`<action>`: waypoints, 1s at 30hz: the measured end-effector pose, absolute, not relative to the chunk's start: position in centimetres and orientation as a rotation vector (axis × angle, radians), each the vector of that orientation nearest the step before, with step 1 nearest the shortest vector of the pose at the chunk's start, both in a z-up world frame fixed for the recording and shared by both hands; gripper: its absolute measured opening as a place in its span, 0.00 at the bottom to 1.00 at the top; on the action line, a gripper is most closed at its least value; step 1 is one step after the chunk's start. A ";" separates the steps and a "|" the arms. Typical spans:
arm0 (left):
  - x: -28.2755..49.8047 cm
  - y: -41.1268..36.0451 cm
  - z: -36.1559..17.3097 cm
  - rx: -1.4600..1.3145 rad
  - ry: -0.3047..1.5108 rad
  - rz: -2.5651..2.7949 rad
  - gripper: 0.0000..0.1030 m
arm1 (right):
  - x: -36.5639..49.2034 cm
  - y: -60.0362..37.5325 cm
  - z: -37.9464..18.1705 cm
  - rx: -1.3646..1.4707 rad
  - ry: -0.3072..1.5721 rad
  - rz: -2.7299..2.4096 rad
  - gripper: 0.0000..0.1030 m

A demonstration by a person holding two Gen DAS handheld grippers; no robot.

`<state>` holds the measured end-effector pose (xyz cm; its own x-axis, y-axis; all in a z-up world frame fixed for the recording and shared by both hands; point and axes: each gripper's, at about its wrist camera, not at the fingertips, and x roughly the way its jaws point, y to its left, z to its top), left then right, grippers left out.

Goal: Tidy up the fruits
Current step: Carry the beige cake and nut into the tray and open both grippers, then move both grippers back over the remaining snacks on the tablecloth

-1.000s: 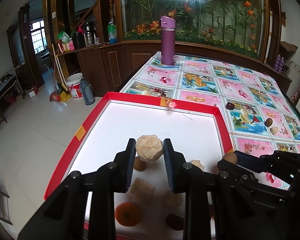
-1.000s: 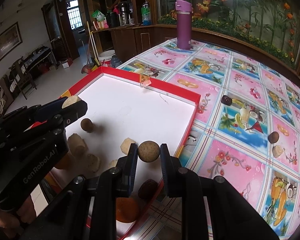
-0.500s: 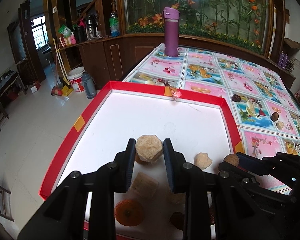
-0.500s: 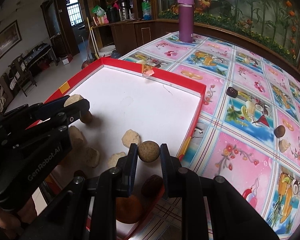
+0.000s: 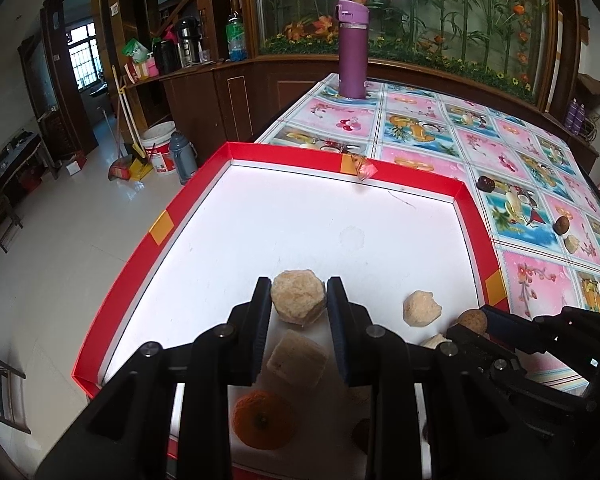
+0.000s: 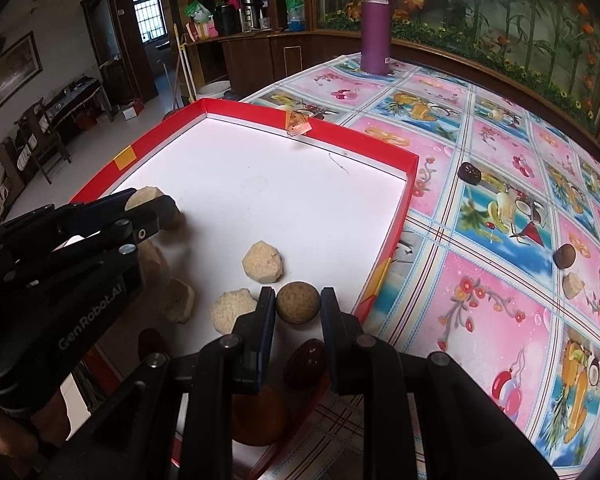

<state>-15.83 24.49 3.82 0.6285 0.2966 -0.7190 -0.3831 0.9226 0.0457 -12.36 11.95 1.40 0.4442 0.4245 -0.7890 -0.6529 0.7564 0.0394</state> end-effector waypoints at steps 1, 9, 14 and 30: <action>-15.9 24.5 3.8 -0.116 0.802 0.391 0.29 | -12.4 12.0 1.4 -0.294 0.885 0.680 0.21; -15.6 24.2 3.8 -0.102 0.816 0.408 0.44 | -12.6 11.9 1.6 -0.314 0.893 0.696 0.29; -16.0 23.2 4.7 -0.084 0.793 0.420 0.62 | -12.8 10.5 2.6 -0.265 0.867 0.720 0.35; -15.4 13.6 10.7 0.020 0.680 0.231 0.73 | -9.3 -1.5 6.3 -0.038 0.786 0.522 0.50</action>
